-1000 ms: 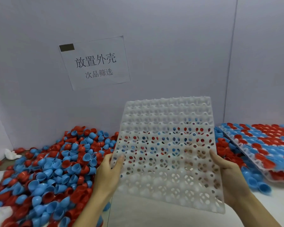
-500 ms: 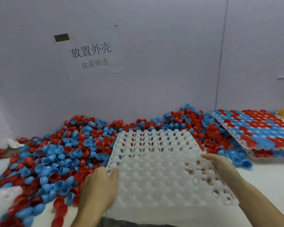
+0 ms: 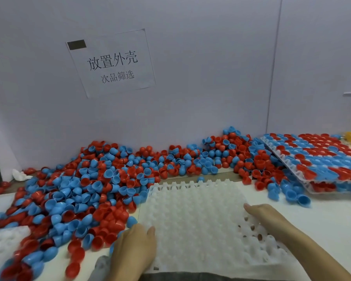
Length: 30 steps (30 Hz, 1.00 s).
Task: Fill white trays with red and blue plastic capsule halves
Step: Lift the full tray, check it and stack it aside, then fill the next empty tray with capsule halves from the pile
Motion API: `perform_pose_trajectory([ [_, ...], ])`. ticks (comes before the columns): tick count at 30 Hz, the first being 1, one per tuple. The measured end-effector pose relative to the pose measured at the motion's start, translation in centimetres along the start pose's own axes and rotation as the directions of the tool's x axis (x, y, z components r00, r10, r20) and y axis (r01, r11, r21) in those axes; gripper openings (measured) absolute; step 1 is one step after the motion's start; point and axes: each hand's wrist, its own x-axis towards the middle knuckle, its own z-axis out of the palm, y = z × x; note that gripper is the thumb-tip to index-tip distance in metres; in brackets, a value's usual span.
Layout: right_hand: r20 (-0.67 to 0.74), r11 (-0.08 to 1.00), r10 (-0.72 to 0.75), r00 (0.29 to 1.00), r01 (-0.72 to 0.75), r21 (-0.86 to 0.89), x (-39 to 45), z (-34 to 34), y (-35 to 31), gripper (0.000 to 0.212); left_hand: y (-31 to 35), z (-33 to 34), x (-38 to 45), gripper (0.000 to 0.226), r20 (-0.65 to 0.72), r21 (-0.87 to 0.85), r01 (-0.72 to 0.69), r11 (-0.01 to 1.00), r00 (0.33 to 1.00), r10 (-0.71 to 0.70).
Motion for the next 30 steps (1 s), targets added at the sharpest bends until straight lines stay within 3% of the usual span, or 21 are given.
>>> perform_pose_trajectory([
  [5, -0.073, 0.994, -0.059, 0.996, 0.052, -0.095, 2.3, -0.4, -1.0, 0.038, 1.7, 1.4, 2.8, 0.043, 0.022, 0.036, 0.003, 0.999, 1.0, -0.004],
  [13, -0.123, 0.962, -0.155, 0.98, 0.121, -0.247, 6.6, -0.1, -1.7, 0.041, 3.4, 3.6, 5.5, 0.047, 0.033, -0.017, -0.023, 1.0, 0.999, 0.023],
  [17, -0.204, 0.874, -0.239, 0.949, 0.119, -0.471, 6.4, 0.4, -1.4, 0.038, 2.8, 3.6, 5.3, 0.05, -0.022, 0.093, -0.096, 0.991, 0.995, 0.099],
  [20, -0.256, 0.744, -0.423, 0.869, 0.172, -0.646, 5.7, 1.6, -1.7, 0.048, 3.1, 2.9, 5.5, 0.051, -0.157, 0.214, -0.143, 0.966, 0.971, 0.179],
  [22, -0.167, 0.691, -0.555, 0.815, 0.34, -0.638, 5.3, 2.9, -2.3, 0.061, 3.9, 3.1, 6.3, 0.06, -0.19, 0.152, -0.264, 0.952, 0.938, 0.29],
  [25, 0.052, 0.585, -0.637, 0.769, 0.526, -0.617, 5.3, 5.7, -3.6, 0.065, 5.7, 4.1, 7.2, 0.069, -0.027, 0.023, -0.462, 0.886, 0.886, 0.463],
  [27, 0.12, 0.561, -0.594, 0.796, 0.516, -0.648, 5.8, 7.7, -4.0, 0.065, 6.6, 5.4, 7.9, 0.069, 0.076, 0.051, -0.495, 0.867, 0.868, 0.491],
  [30, 0.105, 0.564, -0.552, 0.827, 0.463, -0.684, 7.2, 8.8, -4.5, 0.06, 7.2, 6.7, 9.2, 0.066, 0.131, 0.116, -0.469, 0.876, 0.881, 0.454],
])
